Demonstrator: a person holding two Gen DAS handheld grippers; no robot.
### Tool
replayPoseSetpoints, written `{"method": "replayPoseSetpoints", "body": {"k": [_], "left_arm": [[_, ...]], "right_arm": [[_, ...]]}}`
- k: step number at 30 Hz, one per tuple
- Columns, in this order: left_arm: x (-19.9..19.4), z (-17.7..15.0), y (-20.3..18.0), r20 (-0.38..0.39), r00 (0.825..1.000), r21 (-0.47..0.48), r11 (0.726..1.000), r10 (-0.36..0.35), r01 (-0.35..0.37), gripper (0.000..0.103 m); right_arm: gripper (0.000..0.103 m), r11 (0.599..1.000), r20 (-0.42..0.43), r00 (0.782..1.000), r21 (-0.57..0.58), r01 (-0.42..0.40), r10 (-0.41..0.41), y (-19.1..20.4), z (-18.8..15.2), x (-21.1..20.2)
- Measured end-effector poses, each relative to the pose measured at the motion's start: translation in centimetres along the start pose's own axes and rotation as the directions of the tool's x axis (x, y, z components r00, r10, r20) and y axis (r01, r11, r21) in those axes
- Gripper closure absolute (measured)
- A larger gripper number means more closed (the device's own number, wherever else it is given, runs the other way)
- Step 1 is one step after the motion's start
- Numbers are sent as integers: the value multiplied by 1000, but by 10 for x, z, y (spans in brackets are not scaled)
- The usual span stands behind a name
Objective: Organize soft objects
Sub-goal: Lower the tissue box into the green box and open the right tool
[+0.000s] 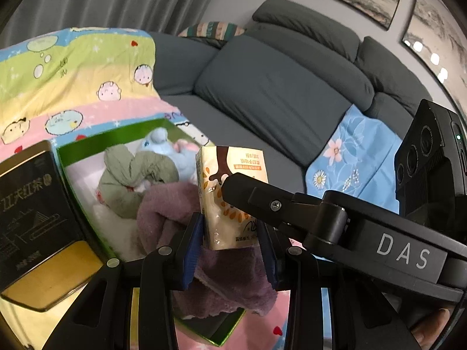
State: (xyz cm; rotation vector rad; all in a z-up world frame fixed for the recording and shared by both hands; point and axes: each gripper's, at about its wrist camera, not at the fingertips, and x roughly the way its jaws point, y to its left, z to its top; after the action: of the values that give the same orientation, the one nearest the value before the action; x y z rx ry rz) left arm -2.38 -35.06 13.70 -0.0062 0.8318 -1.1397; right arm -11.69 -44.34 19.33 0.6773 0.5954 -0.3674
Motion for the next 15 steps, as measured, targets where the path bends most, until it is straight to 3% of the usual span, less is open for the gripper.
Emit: {"method": "replayPoseSetpoints", "body": {"k": [15], "left_arm": [[31, -8, 6, -90, 991, -36, 994, 100, -103, 63]], "right_arm": [[51, 996, -98, 995, 86, 28, -19, -24, -5, 31]]}}
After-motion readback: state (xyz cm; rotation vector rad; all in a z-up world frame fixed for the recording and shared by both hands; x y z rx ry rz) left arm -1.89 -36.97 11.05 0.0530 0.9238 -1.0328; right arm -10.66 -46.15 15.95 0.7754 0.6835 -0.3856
